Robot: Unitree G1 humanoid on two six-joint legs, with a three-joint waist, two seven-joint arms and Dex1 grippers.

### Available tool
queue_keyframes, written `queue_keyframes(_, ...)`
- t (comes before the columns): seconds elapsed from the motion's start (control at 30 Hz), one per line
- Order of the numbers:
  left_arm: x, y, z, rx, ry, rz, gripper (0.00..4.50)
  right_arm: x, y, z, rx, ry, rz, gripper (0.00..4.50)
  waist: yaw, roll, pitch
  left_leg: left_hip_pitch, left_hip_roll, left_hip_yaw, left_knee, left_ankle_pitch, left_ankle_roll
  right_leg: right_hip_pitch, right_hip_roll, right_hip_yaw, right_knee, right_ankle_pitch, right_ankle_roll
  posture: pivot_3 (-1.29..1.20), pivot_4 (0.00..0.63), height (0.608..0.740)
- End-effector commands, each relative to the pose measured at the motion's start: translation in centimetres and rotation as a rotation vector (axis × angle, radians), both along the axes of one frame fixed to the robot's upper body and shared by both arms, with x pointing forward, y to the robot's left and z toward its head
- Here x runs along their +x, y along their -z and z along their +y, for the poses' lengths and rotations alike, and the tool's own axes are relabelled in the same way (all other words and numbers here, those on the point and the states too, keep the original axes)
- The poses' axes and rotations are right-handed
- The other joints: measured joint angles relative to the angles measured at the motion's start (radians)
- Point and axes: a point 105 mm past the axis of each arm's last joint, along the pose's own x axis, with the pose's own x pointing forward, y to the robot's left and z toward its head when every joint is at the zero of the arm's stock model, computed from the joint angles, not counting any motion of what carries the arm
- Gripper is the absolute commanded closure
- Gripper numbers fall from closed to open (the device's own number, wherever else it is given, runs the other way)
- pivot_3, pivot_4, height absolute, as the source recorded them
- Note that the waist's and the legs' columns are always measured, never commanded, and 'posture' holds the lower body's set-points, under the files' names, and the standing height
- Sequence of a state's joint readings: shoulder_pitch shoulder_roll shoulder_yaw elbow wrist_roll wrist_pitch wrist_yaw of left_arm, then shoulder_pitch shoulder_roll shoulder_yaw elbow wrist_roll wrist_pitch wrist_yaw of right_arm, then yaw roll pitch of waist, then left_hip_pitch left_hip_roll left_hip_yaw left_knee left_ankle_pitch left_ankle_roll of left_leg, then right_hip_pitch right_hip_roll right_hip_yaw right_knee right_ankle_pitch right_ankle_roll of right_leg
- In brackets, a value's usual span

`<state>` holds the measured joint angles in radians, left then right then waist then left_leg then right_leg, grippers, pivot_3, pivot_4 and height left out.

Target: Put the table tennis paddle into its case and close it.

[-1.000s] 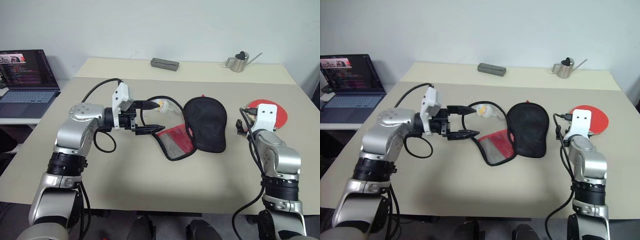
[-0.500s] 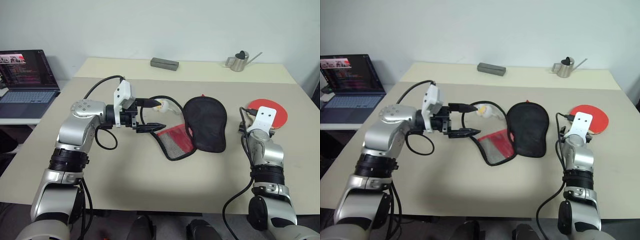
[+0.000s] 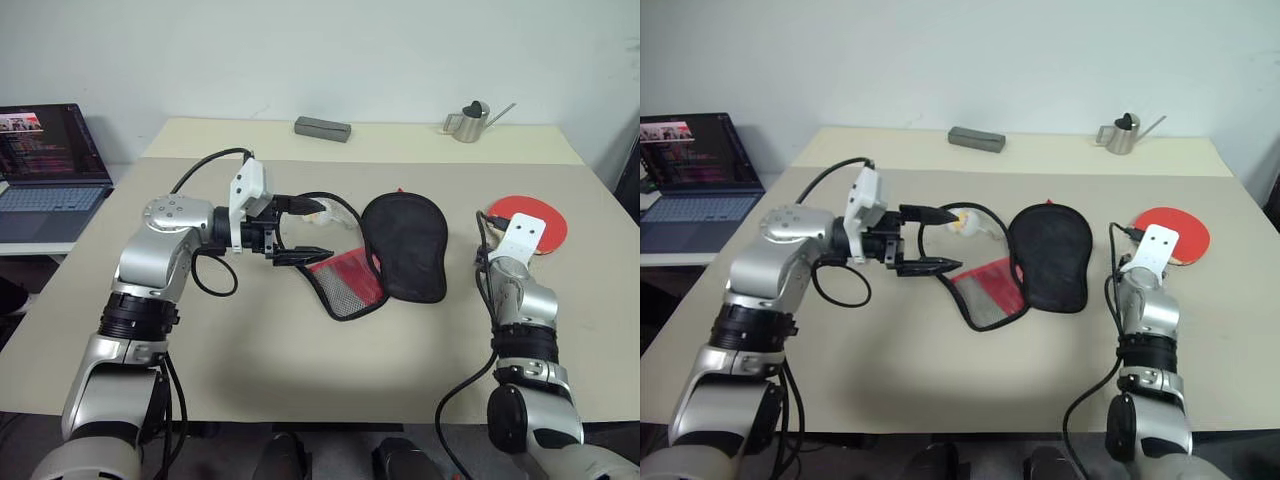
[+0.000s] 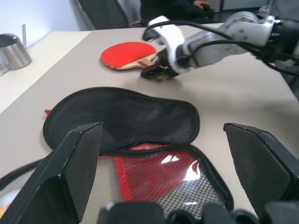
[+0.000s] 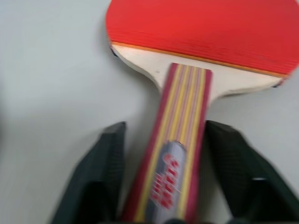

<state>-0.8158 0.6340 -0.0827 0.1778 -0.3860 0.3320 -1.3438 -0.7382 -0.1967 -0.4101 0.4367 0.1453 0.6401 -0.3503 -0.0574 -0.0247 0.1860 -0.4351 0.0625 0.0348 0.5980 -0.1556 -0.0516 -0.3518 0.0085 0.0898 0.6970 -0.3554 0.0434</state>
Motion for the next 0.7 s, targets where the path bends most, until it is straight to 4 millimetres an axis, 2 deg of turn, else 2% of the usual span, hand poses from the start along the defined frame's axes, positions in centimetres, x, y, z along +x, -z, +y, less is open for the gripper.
queue_keyframes(0.03,0.0,-1.3,-0.2,0.020,0.026,-0.054,0.00,-0.3,1.1,-1.9,0.018,0.052,0.047,2.99,0.001,0.000,0.000,0.000,0.000,0.000,0.001,0.000,0.000,0.000,0.000,0.000,0.000,0.000,0.000,0.00,0.150,0.740)
queue_keyframes(0.07,0.0,-1.4,-0.2,0.021,0.029,-0.059,0.00,-0.3,1.2,-2.2,0.015,0.059,0.051,3.21,0.001,0.000,0.000,0.000,0.000,0.000,0.001,0.000,0.000,0.001,0.000,0.000,0.000,0.000,0.001,0.00,0.150,0.740)
queue_keyframes(0.23,0.1,-1.7,-0.3,0.017,0.027,-0.074,0.00,-0.5,1.1,-3.3,0.008,0.084,0.041,3.23,0.006,-0.002,-0.001,0.000,0.000,0.000,0.005,0.000,0.001,0.003,0.000,0.000,0.000,0.001,0.002,0.00,0.150,0.740)
queue_keyframes(0.3,0.1,-1.8,-0.1,0.014,0.019,-0.076,0.00,-0.4,0.5,-3.5,0.001,0.086,0.017,3.23,0.009,-0.002,-0.001,0.000,0.000,0.000,0.006,0.000,0.001,0.003,0.000,0.000,0.000,0.002,0.003,0.00,0.150,0.740)
queue_keyframes(0.4,0.3,-1.9,0.4,0.007,-0.010,-0.083,0.00,-0.2,-1.4,-3.2,-0.015,0.064,-0.052,3.23,0.011,-0.002,-0.001,0.000,0.000,-0.001,0.006,0.000,0.001,0.003,0.000,0.000,0.000,0.002,0.003,0.00,0.150,0.740)
queue_keyframes(0.53,0.5,-2.0,1.6,-0.004,-0.059,-0.083,0.00,-0.4,-5.3,-1.1,-0.036,-0.039,-0.156,3.23,0.010,-0.001,-0.001,-0.004,0.000,-0.001,0.004,0.000,0.001,-0.002,0.000,0.002,0.000,0.002,0.003,0.00,0.150,0.740)
queue_keyframes(0.6,0.3,-1.8,2.2,-0.005,-0.071,-0.078,0.00,-1.0,-6.6,0.4,-0.050,-0.110,-0.181,3.23,0.007,-0.001,-0.001,-0.005,0.000,0.000,0.002,0.000,0.001,-0.005,0.000,0.003,0.001,0.002,0.003,0.00,0.150,0.740)
queue_keyframes(0.7,0.1,-1.1,3.6,0.011,-0.116,-0.069,0.00,-2.8,-8.4,4.5,-0.078,-0.296,-0.217,3.23,-0.003,-0.001,-0.001,-0.006,0.001,0.001,0.000,0.000,0.001,-0.008,0.002,0.005,0.000,0.002,0.002,0.00,0.150,0.740)
